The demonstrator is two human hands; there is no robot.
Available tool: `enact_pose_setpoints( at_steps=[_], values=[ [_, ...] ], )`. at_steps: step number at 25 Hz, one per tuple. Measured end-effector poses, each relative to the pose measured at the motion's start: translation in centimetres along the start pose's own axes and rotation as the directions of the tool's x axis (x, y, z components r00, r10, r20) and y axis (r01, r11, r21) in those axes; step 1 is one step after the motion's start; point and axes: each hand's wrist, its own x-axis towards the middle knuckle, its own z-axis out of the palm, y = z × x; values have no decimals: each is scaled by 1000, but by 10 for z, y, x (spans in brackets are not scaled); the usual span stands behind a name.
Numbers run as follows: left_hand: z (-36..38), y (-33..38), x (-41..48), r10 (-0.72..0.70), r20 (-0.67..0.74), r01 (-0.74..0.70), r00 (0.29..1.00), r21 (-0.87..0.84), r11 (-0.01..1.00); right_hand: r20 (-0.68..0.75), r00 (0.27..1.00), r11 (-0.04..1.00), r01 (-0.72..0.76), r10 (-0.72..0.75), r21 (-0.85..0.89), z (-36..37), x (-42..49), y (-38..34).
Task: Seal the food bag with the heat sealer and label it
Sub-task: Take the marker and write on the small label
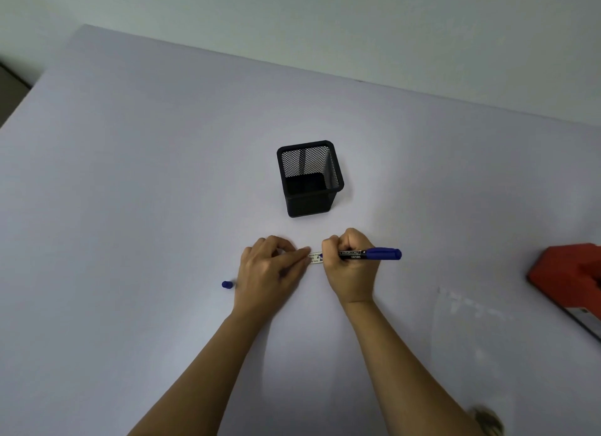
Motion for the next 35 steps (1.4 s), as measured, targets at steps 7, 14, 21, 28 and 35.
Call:
enact_pose_setpoints(
  at_steps=[7, 14, 21, 28, 35],
  values=[
    [1, 0, 0, -4, 10, 4, 1000, 8, 1000, 28, 999, 999, 39, -38, -27, 0, -1, 2],
    [2, -1, 0, 0, 20, 0, 1000, 35, 999, 28, 985, 980, 170, -168, -106, 1, -1, 3],
    [2, -1, 1, 8, 8, -8, 1000, 25, 1000, 2, 987, 985, 159, -160, -73, 1, -1, 3],
    [2, -2, 0, 13, 13, -13, 1000, 35, 999, -5, 991, 990, 134, -134, -44, 2, 0, 1],
    [2, -2, 0, 15, -5, -15, 1000, 15, 1000, -9, 996, 996, 87, -88, -31, 1, 1, 1]
  ],
)
